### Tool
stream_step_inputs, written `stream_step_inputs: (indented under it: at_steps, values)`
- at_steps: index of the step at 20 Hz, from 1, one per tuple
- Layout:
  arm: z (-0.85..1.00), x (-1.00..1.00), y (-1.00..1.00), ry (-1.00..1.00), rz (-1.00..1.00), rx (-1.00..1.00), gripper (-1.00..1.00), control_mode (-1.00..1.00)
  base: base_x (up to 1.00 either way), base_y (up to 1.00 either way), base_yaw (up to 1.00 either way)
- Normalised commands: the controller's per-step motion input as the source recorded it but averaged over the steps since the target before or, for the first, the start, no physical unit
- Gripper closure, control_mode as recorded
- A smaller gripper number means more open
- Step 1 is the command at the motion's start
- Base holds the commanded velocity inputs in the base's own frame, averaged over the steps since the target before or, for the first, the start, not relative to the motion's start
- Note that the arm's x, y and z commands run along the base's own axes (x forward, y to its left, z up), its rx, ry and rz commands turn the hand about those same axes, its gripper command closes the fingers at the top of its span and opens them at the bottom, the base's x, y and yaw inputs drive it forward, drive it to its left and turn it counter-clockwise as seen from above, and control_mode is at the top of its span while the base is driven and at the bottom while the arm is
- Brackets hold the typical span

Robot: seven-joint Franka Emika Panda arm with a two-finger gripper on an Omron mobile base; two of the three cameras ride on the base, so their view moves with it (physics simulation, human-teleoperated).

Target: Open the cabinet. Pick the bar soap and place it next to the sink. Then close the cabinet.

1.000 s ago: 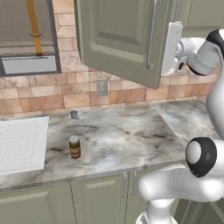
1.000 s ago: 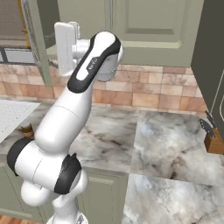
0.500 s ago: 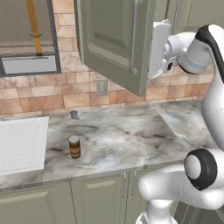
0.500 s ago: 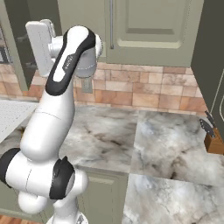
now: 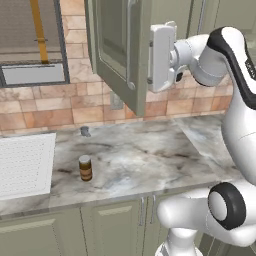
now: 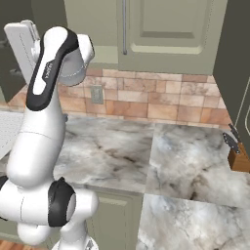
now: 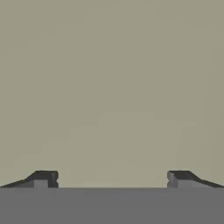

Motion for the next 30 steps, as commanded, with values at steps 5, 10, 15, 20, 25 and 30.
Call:
stream_step_inputs:
  at_steps: [5,10,15,20,25,30]
  values:
    - [-0.06,0.03,0.49,0.0,-0.2,0.0,-1.0,-1.0,0.0,0.0,0.0]
    - [-0.08,0.09,0.41,0.0,-0.2,0.0,-1.0,-1.0,0.0,0.0,0.0]
    - [0.02,0.04,-0.2,0.07,-0.2,-0.03,-1.0,-1.0,0.0,0.0,0.0]
    - [0.1,0.0,-0.48,0.09,-0.15,0.0,-1.0,-1.0,0.0,0.0,0.0]
    - [0.2,0.0,-0.49,0.0,-0.07,0.0,-1.0,-1.0,0.0,0.0,0.0]
    - [0.14,0.0,-0.47,0.0,-0.02,0.0,-1.0,-1.0,0.0,0.0,0.0]
